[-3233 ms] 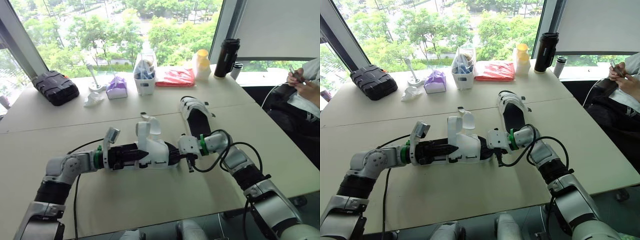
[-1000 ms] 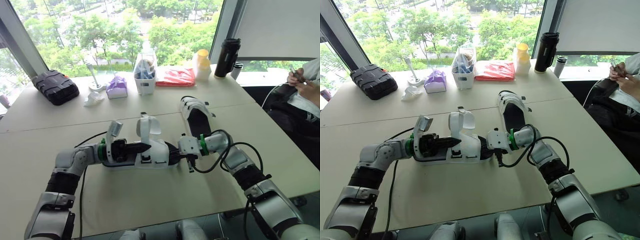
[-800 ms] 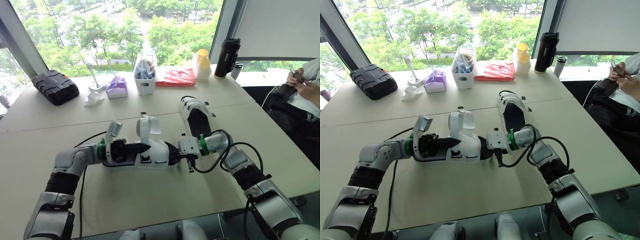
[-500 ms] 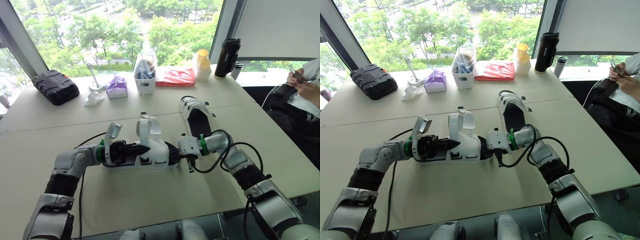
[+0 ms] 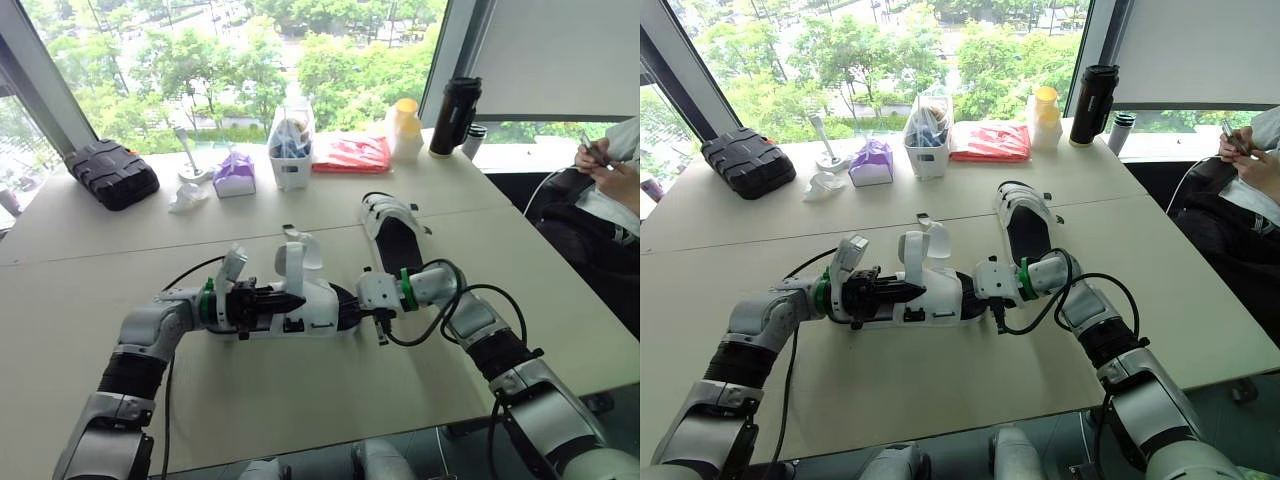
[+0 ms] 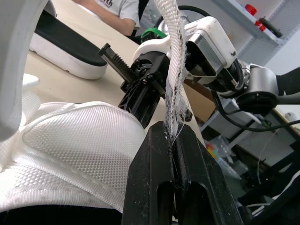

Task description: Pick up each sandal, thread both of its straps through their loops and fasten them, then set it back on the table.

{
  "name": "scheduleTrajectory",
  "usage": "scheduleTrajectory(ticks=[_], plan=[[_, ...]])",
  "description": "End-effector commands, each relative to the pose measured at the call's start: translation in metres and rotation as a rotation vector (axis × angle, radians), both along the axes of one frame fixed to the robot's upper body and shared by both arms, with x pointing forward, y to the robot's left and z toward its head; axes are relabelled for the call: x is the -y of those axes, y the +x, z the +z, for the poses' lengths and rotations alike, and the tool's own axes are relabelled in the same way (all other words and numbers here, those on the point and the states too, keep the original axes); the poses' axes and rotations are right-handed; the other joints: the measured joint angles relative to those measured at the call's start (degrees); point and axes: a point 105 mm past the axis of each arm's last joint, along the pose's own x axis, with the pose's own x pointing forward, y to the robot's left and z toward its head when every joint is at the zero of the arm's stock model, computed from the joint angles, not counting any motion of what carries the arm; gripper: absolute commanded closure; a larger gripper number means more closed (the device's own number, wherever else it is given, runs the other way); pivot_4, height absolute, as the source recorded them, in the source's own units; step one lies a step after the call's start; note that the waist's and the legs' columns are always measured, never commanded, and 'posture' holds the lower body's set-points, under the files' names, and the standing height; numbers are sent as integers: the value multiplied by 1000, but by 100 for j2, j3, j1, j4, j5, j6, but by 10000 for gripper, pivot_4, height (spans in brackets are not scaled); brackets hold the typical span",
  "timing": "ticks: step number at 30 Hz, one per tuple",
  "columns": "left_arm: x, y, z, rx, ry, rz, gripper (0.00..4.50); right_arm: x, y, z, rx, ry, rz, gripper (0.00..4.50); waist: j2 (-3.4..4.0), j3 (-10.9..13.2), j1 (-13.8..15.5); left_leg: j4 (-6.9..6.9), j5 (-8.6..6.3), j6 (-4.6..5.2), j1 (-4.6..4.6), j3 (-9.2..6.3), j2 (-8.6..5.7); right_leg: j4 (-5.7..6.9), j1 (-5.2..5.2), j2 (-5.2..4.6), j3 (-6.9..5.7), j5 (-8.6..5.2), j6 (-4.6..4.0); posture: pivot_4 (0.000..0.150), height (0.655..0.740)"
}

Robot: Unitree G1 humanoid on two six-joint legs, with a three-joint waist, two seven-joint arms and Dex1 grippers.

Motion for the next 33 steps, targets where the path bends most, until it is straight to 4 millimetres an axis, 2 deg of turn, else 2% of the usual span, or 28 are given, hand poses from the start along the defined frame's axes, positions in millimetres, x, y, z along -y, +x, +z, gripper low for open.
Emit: scheduleTrajectory(ticks=[1, 8, 26, 33], plan=[[1, -1, 0, 69, 7, -9, 44516, 6, -1, -14, -28, -64, -16, 45000, 0, 0, 1, 0, 0, 0, 0, 0, 0, 0, 0, 0, 0, 0, 0, 1500, 7400], [-1, 2, 4, 208, 3, 12, 44516, 6, -2, -14, -29, -64, -15, 45000, 0, 0, 2, 0, 0, 0, -1, 1, 0, -2, 0, 0, 0, 0, 0, 1500, 7400], [-11, -12, 16, 358, -9, 21, 44516, 7, -2, -14, -27, -70, -12, 45000, 0, 0, -3, 0, 0, 0, -1, 0, 2, -2, 0, 1, 0, 0, -1, 1500, 7400], [-11, -18, 10, 377, 17, 1, 44516, 6, -2, -14, -25, -71, -11, 45000, 0, 1, -3, -1, 0, 1, -1, 0, 3, -2, 0, 1, 0, -4, -6, 1500, 7400]])
